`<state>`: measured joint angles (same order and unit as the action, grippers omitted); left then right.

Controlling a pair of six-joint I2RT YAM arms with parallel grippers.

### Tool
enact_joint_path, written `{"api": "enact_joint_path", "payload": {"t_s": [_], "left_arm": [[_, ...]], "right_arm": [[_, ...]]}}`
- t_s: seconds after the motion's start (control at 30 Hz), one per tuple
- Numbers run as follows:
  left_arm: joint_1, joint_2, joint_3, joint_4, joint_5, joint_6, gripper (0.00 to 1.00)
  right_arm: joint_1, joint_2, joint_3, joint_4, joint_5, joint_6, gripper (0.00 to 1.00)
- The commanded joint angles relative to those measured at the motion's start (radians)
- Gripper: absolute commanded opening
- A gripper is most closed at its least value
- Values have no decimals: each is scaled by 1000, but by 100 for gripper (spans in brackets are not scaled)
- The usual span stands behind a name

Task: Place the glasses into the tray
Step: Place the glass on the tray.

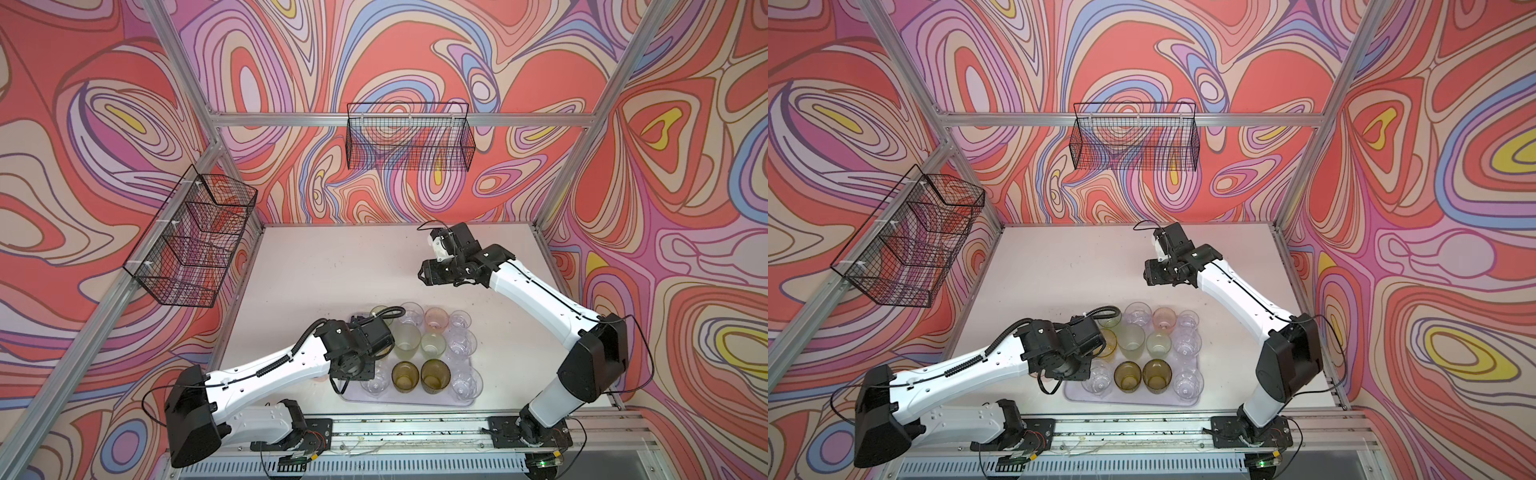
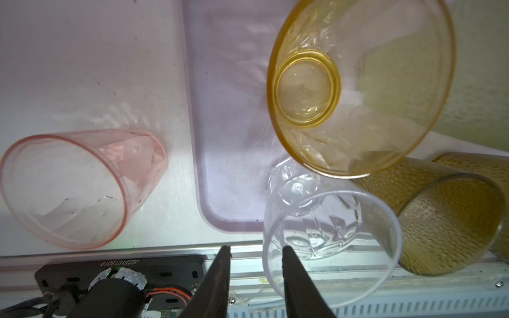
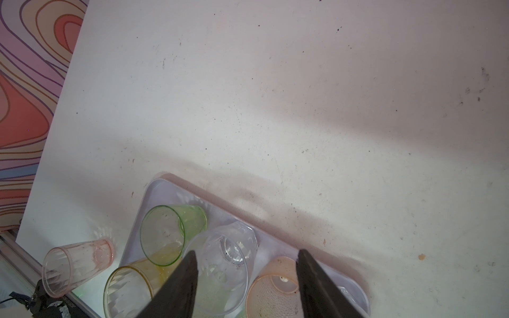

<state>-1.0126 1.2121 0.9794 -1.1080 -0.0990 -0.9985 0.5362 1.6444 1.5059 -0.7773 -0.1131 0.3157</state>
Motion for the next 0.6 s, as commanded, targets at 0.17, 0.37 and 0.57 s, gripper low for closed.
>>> {"api": "enact_joint_path", "payload": {"t_s": [0.17, 0.37, 0.57], "left_arm": [[83, -32, 71, -127, -9, 22, 38], [156, -55, 73, -144, -15, -3, 38], [240, -116, 68, -193, -32, -9, 39]], "right_arm": [[-4, 5, 5, 7, -2, -7, 60], [-5, 1, 2, 9, 0, -9, 60], [-5, -6, -17, 26, -1, -27, 60]]}}
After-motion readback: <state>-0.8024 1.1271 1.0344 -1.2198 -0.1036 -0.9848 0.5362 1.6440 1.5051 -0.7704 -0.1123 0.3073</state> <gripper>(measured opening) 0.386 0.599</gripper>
